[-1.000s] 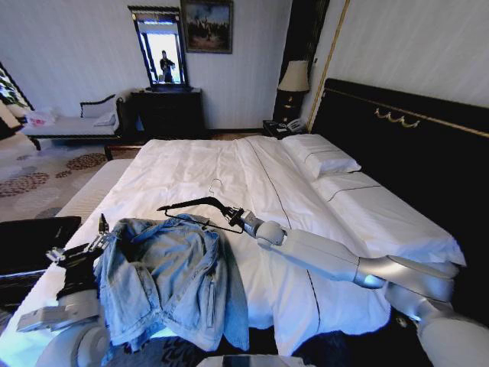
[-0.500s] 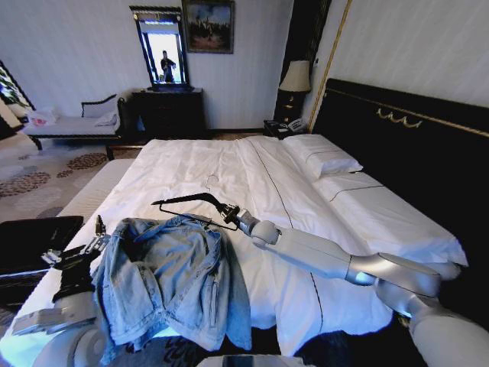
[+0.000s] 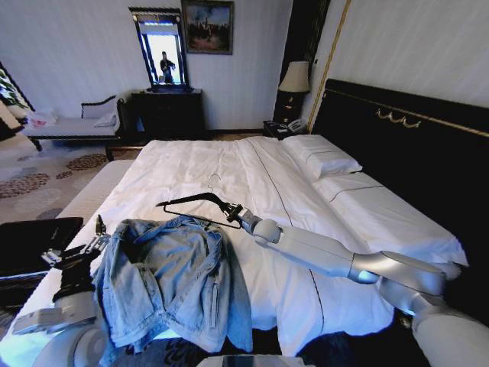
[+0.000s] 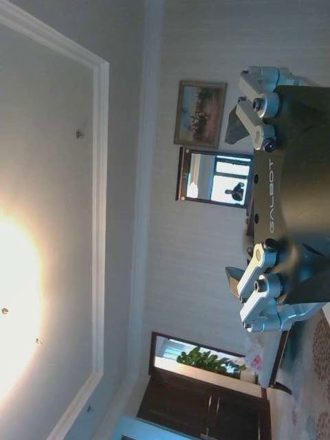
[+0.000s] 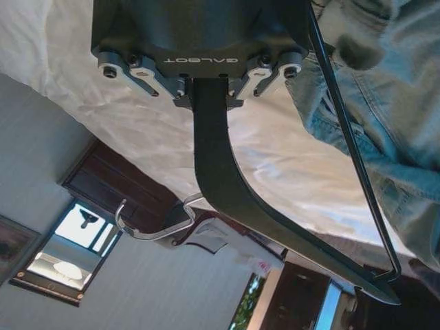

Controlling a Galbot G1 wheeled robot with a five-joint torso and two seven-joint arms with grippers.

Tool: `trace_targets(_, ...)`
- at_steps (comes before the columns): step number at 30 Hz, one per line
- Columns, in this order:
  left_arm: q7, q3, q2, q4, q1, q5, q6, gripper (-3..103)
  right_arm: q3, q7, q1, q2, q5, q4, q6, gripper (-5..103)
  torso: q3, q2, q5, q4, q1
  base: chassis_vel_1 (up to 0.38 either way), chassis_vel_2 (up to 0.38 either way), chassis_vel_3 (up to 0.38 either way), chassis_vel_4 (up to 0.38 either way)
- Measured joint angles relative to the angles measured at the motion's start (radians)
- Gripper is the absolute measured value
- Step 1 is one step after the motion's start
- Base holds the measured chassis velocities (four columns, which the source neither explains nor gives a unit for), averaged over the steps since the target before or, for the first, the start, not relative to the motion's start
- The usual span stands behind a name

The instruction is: Pick up the clothes from the bed and hang them on the clothes hanger.

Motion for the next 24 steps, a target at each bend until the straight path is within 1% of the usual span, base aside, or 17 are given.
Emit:
trace_targets(8, 0.0, -0.012, 0.001, 0.007, 0.0, -0.013, -0.003, 100, -0.021, -0.01, 0.008, 0.004, -0.036, -0.021, -0.025, 22, 0.0, 0.0, -0.0001, 0.0001, 0.0, -0.162, 0.195, 0.181, -0.188)
trace_targets(13, 0.0, -0.015, 0.002, 0.013, -0.001, -0.016, -0.006, 100, -0.027, 0.001, 0.008, -0.01, -0.059, 0.002, -0.037, 22, 0.001, -0.001, -0.0002, 0.0002, 0.003, -0.211, 0.221, 0.236, -0.221)
trace_targets(14, 0.0, -0.015, 0.003, 0.013, -0.001, -0.016, -0.006, 100, -0.028, 0.003, 0.006, -0.014, -0.059, 0.007, -0.04, 22, 0.002, -0.001, 0.0005, 0.0004, 0.003, 0.062, -0.049, 0.141, -0.283)
trace_targets(15, 0.0, -0.014, 0.003, 0.014, -0.002, -0.017, -0.006, 100, -0.028, 0.005, 0.005, -0.018, -0.059, 0.013, -0.041, 22, 0.001, -0.001, 0.0003, -0.0005, 0.003, 0.062, -0.014, 0.155, -0.283)
trace_targets(17, 0.0, -0.014, 0.003, 0.014, -0.002, -0.017, -0.006, 100, -0.028, 0.005, 0.004, -0.02, -0.059, 0.016, -0.041, 22, 0.001, -0.001, -0.0001, -0.0004, 0.003, 0.013, -0.014, 0.155, -0.283)
trace_targets(19, 0.0, -0.012, 0.002, 0.014, -0.003, -0.017, -0.006, 100, -0.026, 0.009, -0.003, -0.027, -0.059, 0.025, -0.035, 22, -0.001, 0.001, 0.0, -0.0004, -0.002, -0.007, 0.014, 0.024, -0.035)
trace_targets(20, 0.0, -0.011, 0.002, 0.014, -0.003, -0.017, -0.006, 100, -0.024, 0.011, -0.006, -0.029, -0.059, 0.028, -0.034, 22, -0.001, 0.001, 0.0, 0.0, -0.003, 0.0, 0.0, 0.0, 0.0)
trace_targets(22, 0.0, -0.01, 0.003, 0.013, -0.003, -0.017, -0.006, 100, -0.023, 0.012, -0.01, -0.03, -0.059, 0.03, -0.033, 22, -0.001, 0.002, 0.0, 0.0, -0.003, -0.002, 0.062, -0.004, 0.016)
trace_targets(24, 0.0, -0.01, 0.003, 0.014, -0.004, -0.017, -0.006, 100, -0.018, 0.012, -0.016, -0.032, -0.058, 0.032, -0.03, 22, 0.0, 0.001, -0.0001, 0.0, -0.001, -0.194, 0.067, -0.006, 0.016)
